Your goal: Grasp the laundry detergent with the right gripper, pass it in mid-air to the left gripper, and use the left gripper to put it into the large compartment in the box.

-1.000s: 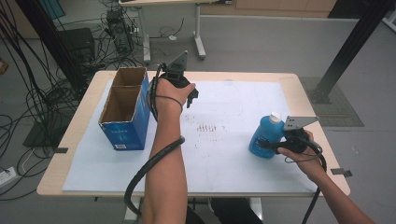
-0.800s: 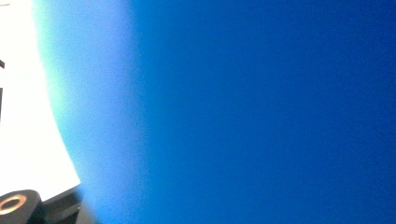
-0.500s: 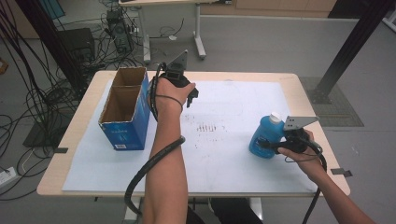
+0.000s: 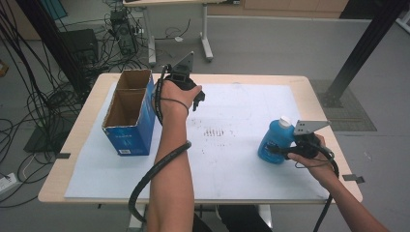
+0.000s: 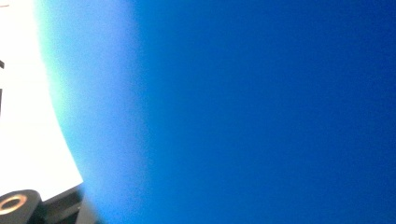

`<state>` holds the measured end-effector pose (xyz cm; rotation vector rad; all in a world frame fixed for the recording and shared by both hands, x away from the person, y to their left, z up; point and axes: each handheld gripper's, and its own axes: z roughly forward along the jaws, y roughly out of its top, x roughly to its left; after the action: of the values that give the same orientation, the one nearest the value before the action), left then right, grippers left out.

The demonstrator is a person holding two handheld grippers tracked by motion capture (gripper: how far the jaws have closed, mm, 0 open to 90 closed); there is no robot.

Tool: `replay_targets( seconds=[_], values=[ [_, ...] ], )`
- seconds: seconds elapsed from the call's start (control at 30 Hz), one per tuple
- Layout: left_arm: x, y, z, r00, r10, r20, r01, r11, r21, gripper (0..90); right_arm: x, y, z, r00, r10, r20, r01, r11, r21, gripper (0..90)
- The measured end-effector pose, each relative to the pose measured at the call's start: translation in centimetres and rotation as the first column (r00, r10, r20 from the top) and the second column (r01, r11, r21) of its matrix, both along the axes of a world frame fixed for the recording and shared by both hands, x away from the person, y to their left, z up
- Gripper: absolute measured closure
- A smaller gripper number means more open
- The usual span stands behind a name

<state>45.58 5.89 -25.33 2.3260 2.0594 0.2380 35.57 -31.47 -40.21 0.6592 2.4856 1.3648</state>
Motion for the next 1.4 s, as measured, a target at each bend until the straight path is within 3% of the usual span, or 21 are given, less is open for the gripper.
replay_targets(
  seconds=[1.4],
  values=[
    [-0.01, 0.0, 0.08, 1.0, 0.002, 0.0, -0.002, 1.0, 0.004, 7.2, 0.01, -0.07, -0.01, 1.0, 0.004, 0.003, -0.004, 1.0, 0.001, 44.5]
  ],
)
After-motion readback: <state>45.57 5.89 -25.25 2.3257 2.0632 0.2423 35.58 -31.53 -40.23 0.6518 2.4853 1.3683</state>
